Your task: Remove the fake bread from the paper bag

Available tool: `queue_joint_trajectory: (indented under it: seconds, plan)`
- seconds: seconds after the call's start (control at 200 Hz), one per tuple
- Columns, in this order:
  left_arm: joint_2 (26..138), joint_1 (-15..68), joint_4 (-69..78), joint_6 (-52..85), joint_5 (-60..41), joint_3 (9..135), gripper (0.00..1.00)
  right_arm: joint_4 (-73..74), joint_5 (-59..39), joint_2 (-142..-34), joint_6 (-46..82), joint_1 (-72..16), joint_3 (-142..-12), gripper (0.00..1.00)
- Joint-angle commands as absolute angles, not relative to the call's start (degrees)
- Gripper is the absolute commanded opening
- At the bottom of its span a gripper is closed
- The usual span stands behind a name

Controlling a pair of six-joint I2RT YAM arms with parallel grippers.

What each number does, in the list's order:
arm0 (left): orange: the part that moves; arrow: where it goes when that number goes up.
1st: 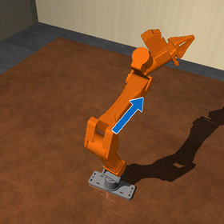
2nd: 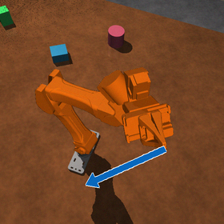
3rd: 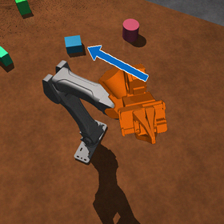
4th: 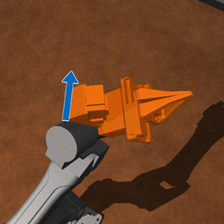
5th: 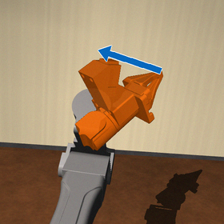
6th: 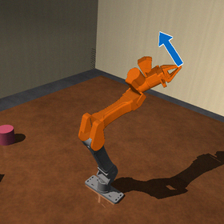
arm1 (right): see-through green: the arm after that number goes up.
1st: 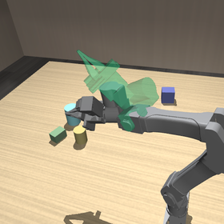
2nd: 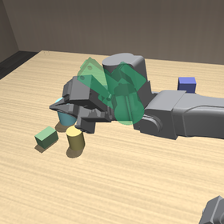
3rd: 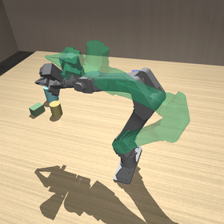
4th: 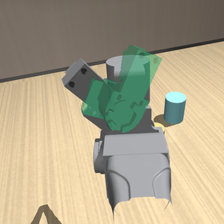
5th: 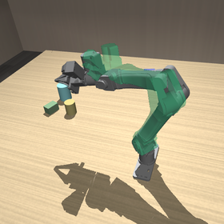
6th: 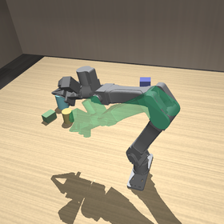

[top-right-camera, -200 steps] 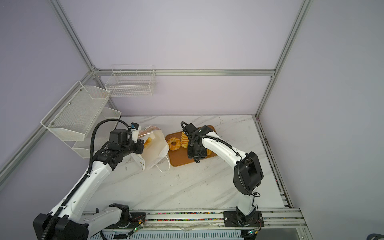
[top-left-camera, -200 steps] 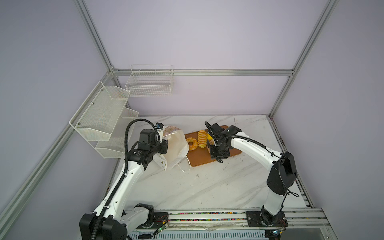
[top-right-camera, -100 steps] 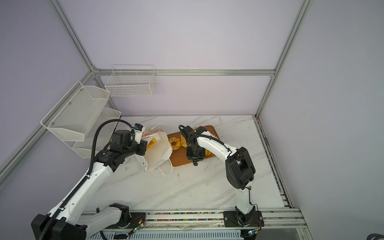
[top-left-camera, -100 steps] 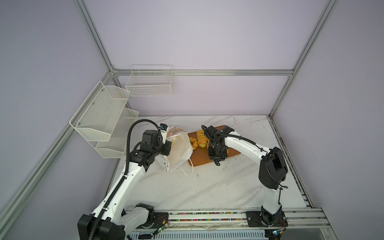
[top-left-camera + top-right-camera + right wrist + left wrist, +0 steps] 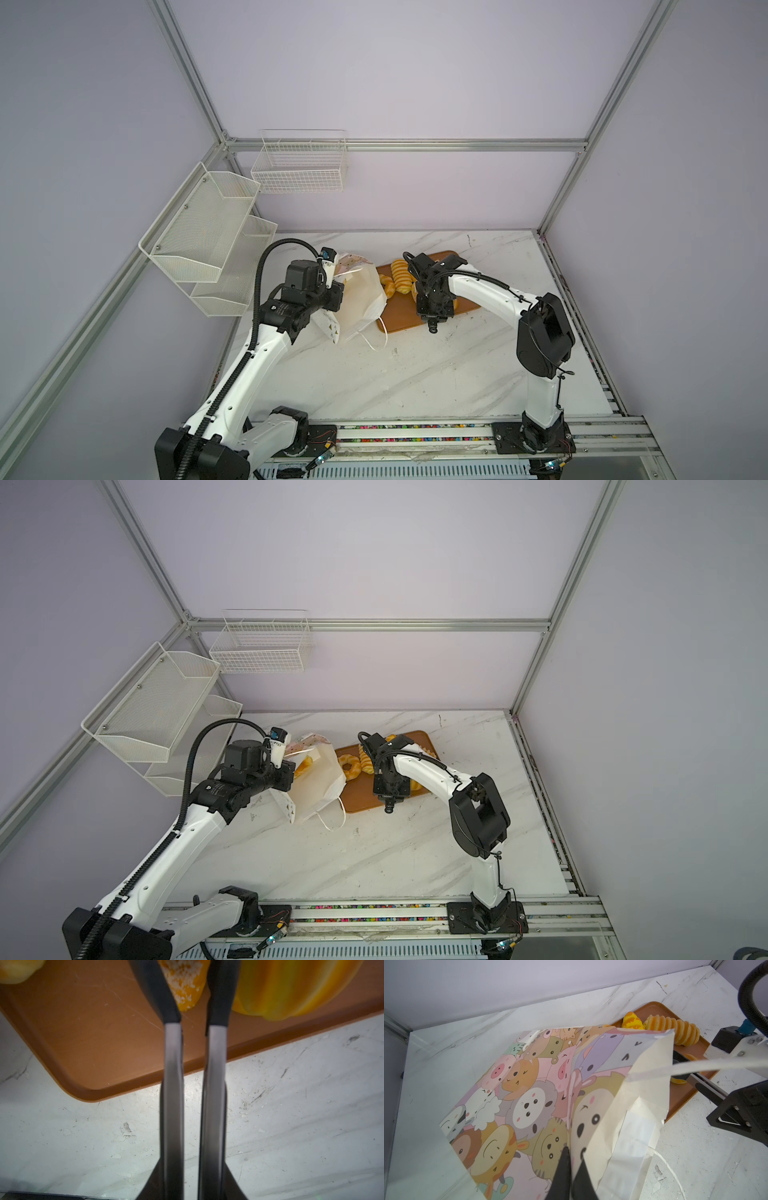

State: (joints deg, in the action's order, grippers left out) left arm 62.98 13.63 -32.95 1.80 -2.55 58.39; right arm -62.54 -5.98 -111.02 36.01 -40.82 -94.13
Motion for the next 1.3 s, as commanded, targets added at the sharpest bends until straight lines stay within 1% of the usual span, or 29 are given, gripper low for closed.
queue_joint_trajectory:
  seconds: [0.0,0.09,0.19,0.395,0.54,0.79,0.955,1.125,1.21,1.295]
  plan:
    - [61.8,13.9,-31.8,1.0,-2.5,61.4,0.0,-61.3,-5.3,-107.1,36.6,-41.0,-93.7,0.4]
    - [62.0,13.8,-31.8,0.9,-2.5,61.3,0.0,-61.6,-4.6,-106.1,36.9,-41.0,-93.8,0.44]
    - [62.1,13.8,-31.8,0.6,-2.2,61.1,0.0,-61.5,-3.7,-104.9,37.1,-41.0,-93.9,0.46]
    - [62.4,13.8,-32.2,-0.5,-1.0,61.3,0.0,-62.5,-0.5,-102.3,37.5,-41.0,-95.9,0.46]
    - [62.7,13.8,-32.1,-1.5,0.6,61.8,0.0,-60.3,-2.1,-100.3,36.4,-42.6,-97.1,0.4]
    - [62.4,13.8,-31.0,-5.6,3.2,61.1,0.0,-57.7,-5.8,-99.7,36.2,-51.0,-100.2,0.34]
    - [61.8,13.8,-29.6,-7.9,5.5,58.7,0.0,-54.8,-6.3,-93.5,39.8,-55.4,-94.5,0.31]
    - [60.0,13.7,-26.2,-8.7,5.4,56.3,0.0,-54.3,-8.7,-87.5,42.1,-57.2,-91.1,0.3]
    - [59.0,13.8,-23.8,-8.7,4.5,54.7,0.0,-49.9,-11.8,-86.0,43.3,-58.4,-87.9,0.29]
    - [57.9,13.8,-20.7,-8.7,3.4,52.6,0.0,-41.7,-16.5,-86.4,45.3,-60.2,-84.3,0.29]
